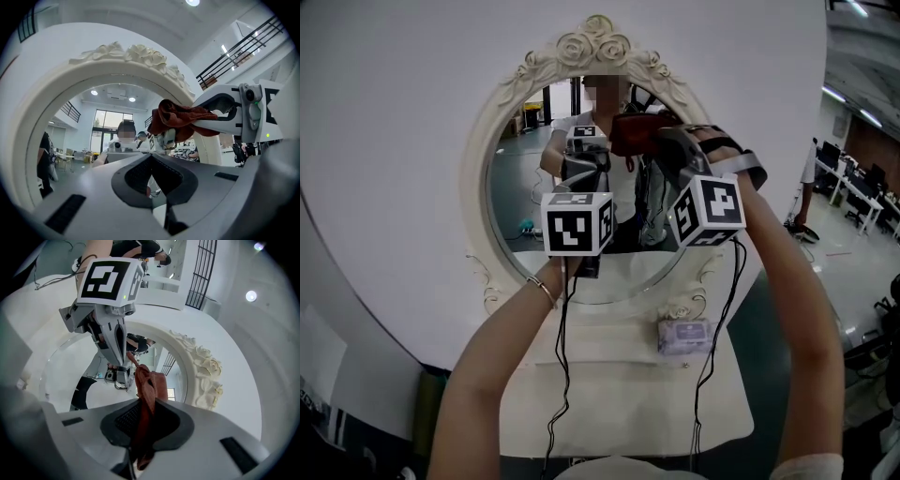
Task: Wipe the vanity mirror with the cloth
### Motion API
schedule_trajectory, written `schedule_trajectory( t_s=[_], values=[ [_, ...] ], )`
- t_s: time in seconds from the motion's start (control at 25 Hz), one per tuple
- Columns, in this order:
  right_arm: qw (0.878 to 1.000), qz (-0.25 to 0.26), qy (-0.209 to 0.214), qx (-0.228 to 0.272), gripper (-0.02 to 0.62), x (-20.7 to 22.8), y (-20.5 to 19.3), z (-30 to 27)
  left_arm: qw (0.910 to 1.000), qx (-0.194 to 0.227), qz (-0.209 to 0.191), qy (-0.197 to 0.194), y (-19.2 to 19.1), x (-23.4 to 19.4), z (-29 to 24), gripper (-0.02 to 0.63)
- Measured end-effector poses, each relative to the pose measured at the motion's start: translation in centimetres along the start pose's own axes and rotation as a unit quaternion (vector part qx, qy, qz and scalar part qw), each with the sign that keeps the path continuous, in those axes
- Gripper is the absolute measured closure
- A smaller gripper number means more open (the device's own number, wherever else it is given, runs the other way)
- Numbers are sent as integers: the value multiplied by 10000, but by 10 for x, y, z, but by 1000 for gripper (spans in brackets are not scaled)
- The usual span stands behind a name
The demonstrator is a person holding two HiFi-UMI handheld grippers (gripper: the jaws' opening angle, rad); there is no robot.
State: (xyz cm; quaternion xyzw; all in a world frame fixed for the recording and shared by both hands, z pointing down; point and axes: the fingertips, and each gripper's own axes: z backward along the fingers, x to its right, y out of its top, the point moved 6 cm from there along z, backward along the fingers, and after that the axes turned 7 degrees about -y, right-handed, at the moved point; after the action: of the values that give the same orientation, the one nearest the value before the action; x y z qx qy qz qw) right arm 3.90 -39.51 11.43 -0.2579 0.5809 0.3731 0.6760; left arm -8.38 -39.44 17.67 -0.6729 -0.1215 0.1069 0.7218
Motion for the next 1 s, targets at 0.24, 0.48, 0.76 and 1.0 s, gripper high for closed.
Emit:
schedule_trajectory(
  t_s=[0.24,0.48,0.76,1.0],
  values=[
    [9999,-45,163,-15,534,-21,-5,6,9998,-131,-119,-62,-15,5,1,603],
    [9994,-207,269,-78,534,-43,-10,13,9995,-318,18,-83,-42,8,3,603],
    [9983,-367,439,-114,532,-71,-12,18,9976,-661,204,-72,-85,11,3,603],
    [9969,-487,602,-124,534,-98,-13,22,9956,-814,463,-60,-118,13,4,603]
  ],
)
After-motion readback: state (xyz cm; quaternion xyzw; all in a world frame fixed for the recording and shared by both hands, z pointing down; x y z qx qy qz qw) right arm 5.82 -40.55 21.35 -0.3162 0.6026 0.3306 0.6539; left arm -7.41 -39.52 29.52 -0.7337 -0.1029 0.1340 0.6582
